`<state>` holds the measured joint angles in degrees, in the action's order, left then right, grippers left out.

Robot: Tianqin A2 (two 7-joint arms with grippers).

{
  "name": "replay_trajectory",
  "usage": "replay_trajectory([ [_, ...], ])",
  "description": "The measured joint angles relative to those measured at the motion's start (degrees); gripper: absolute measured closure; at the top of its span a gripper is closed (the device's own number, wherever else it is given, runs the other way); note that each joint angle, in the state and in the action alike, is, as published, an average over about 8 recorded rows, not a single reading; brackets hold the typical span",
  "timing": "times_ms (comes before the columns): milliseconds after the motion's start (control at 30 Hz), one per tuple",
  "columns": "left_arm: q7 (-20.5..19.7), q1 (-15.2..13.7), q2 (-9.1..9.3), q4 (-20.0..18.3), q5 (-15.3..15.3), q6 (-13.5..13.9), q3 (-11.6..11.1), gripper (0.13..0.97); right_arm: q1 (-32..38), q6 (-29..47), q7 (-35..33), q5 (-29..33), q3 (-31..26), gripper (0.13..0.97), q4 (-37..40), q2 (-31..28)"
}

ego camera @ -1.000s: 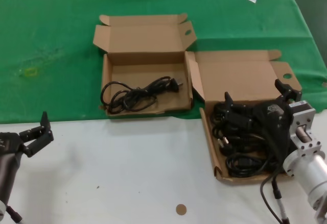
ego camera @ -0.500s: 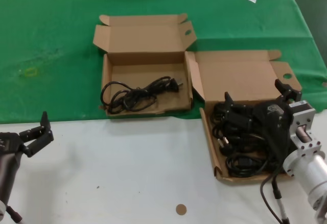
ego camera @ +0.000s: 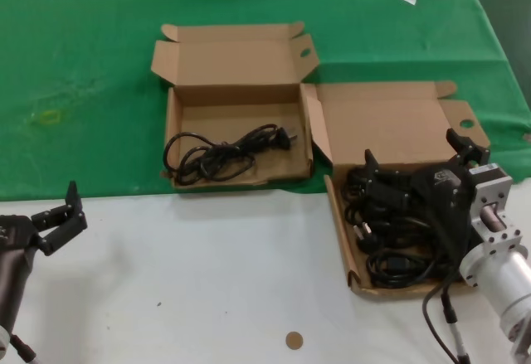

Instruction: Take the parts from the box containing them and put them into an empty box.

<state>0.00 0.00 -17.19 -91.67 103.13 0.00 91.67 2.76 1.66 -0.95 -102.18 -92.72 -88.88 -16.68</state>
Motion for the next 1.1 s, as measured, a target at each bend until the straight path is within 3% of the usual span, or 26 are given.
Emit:
replay_trajectory([
  [1100,0.0,0.0,0.0,0.0,0.0,0.0,0.0,0.132,0.0,0.0,0.0,0.0,0.0,0.129,0.0,0.0],
])
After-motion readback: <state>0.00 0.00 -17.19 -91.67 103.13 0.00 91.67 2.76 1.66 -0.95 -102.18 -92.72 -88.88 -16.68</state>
